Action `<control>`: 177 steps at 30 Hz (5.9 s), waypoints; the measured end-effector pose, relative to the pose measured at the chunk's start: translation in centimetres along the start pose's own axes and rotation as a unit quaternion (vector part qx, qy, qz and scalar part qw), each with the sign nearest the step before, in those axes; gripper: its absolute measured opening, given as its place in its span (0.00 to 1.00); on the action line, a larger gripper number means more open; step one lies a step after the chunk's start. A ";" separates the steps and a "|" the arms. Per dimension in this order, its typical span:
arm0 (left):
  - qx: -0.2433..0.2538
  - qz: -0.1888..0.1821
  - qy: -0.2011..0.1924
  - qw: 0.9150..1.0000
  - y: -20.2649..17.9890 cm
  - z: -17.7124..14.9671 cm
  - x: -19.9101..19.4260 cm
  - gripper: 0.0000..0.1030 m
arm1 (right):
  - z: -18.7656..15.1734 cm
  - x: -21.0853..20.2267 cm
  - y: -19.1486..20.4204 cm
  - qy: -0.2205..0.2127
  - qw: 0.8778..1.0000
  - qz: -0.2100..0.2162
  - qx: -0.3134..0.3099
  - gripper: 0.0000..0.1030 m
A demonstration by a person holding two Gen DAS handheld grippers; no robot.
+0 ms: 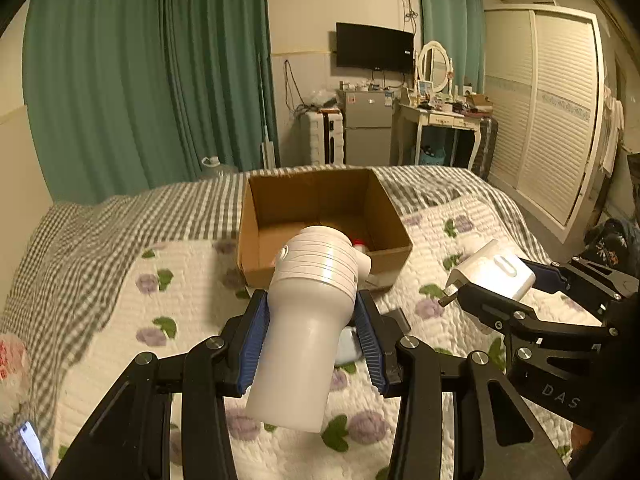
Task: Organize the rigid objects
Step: 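Carry the device and charger block into the box and release both, then move both open grippers back toward the remaining items, then grasp the small white plug adapter with the left gripper, then grasp the black power bank with the right gripper, then carry the adapter and power bank into the box and release both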
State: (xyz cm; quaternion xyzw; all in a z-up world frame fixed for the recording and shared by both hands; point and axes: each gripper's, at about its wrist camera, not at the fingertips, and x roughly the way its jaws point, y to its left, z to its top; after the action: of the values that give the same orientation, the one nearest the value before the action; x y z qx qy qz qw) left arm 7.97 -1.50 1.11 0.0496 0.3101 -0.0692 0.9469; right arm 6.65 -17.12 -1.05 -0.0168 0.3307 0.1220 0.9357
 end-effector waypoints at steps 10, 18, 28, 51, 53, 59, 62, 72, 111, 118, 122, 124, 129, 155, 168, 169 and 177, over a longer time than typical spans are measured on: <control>-0.004 0.020 -0.017 1.000 1.5 4.8 3.0 0.43 | 5.3 1.3 -0.8 -0.034 0.999 -0.001 -0.007 0.51; 0.000 0.032 -0.016 0.999 2.8 8.3 7.9 0.43 | 10.0 5.6 -1.5 -0.043 0.999 -0.001 -0.017 0.51; 0.002 0.028 0.017 0.999 4.4 10.2 18.3 0.43 | 14.8 14.1 -2.2 -0.026 0.999 -0.002 -0.032 0.51; 0.011 0.009 0.029 0.999 3.1 8.3 20.0 0.58 | 15.0 20.0 -5.5 -0.004 0.999 -0.032 -0.006 0.75; 0.009 0.016 0.017 1.000 3.0 8.2 18.1 0.61 | 14.7 17.3 -5.8 -0.019 0.999 -0.039 -0.007 0.81; -0.010 0.007 -0.005 1.000 3.1 6.8 12.6 0.63 | 10.7 9.8 -6.3 -0.065 0.997 -0.049 0.010 0.88; -0.014 0.010 -0.014 1.000 3.3 5.3 10.3 0.63 | 8.4 7.8 -5.9 -0.060 0.997 -0.041 0.019 0.88; -0.048 0.017 0.043 0.998 4.0 -2.2 8.6 0.63 | 1.2 7.2 -3.9 -0.014 0.999 -0.033 0.014 0.88; -0.069 0.007 0.140 0.988 4.4 -9.5 15.5 0.60 | -4.0 15.3 -2.1 0.118 0.992 -0.032 0.008 0.88; -0.084 0.027 0.126 0.988 5.5 -8.9 14.9 0.60 | -4.3 16.9 -0.9 0.135 0.991 -0.011 0.012 0.88; -0.086 0.024 0.125 0.988 5.5 -8.8 14.8 0.60 | -4.8 18.9 -0.2 0.157 0.987 -0.021 0.016 0.88; -0.087 0.023 0.125 0.988 5.5 -8.7 14.8 0.60 | -5.0 19.7 -0.3 0.166 0.985 -0.042 0.015 0.87; -0.093 0.022 0.125 0.988 5.6 -8.7 14.6 0.60 | -4.6 18.6 -0.7 0.142 0.988 -0.065 0.010 0.65; -0.089 -0.009 0.093 0.992 3.9 -7.2 8.6 0.60 | -4.2 12.7 -1.8 0.102 0.995 -0.019 0.016 0.65; -0.058 -0.028 0.030 0.997 3.1 0.0 3.7 0.60 | 1.3 3.6 0.7 0.028 0.999 0.025 -0.016 0.65; -0.055 -0.025 0.023 0.998 3.2 0.8 3.7 0.60 | 2.3 3.1 0.8 0.018 0.999 0.026 -0.023 0.65; -0.036 -0.009 -0.010 0.999 4.3 7.0 6.7 0.60 | 9.4 3.7 0.0 -0.028 0.999 0.030 -0.028 0.65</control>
State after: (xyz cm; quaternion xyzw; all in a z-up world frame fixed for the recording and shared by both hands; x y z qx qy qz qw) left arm 18.04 1.12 2.94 0.0125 0.3037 -0.0669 0.9503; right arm 15.20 -15.30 4.01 -0.0296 0.3009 0.1596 0.9397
